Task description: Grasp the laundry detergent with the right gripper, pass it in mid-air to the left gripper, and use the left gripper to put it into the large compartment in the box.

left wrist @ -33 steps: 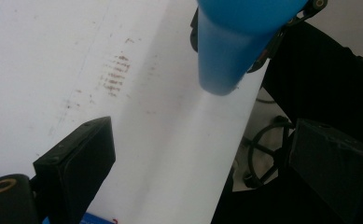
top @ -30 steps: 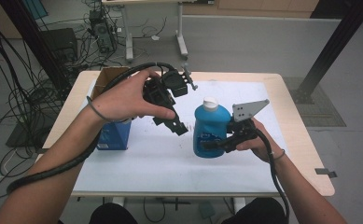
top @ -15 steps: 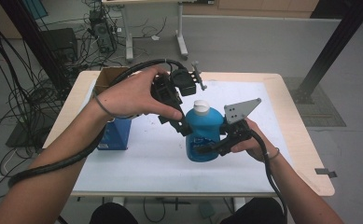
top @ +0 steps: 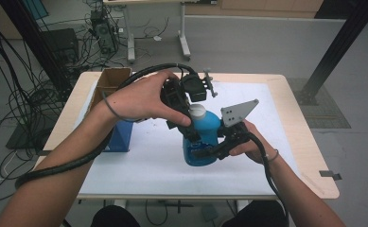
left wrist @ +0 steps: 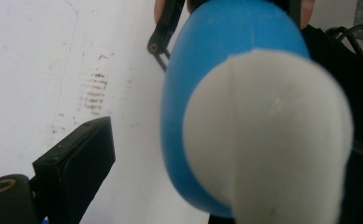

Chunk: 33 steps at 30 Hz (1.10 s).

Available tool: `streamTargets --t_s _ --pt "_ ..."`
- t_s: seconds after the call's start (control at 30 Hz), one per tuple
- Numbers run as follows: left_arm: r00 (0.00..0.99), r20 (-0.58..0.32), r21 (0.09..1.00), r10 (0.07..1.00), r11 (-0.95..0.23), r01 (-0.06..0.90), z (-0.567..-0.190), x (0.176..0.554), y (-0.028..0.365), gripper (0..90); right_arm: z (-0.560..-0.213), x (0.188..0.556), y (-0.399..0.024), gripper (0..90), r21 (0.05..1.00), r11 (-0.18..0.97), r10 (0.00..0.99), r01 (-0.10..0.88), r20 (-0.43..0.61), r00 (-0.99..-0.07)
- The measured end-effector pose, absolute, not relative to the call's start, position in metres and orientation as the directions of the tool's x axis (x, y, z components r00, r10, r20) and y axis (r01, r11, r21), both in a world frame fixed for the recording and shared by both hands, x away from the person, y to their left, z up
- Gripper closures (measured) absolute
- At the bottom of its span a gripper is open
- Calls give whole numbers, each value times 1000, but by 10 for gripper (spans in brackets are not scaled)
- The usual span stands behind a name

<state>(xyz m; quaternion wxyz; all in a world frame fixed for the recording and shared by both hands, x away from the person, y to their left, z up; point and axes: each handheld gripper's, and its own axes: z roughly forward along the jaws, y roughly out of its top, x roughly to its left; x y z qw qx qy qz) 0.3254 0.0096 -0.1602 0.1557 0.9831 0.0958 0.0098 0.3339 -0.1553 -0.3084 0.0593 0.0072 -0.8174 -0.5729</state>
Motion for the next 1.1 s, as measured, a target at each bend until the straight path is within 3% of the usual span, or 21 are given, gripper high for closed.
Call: streamTargets --t_s 1.1 --pt "981 4 298 196 -936 186 -159 323 6 69 -312 336 -150 431 932 357 -66 57 86 -994"
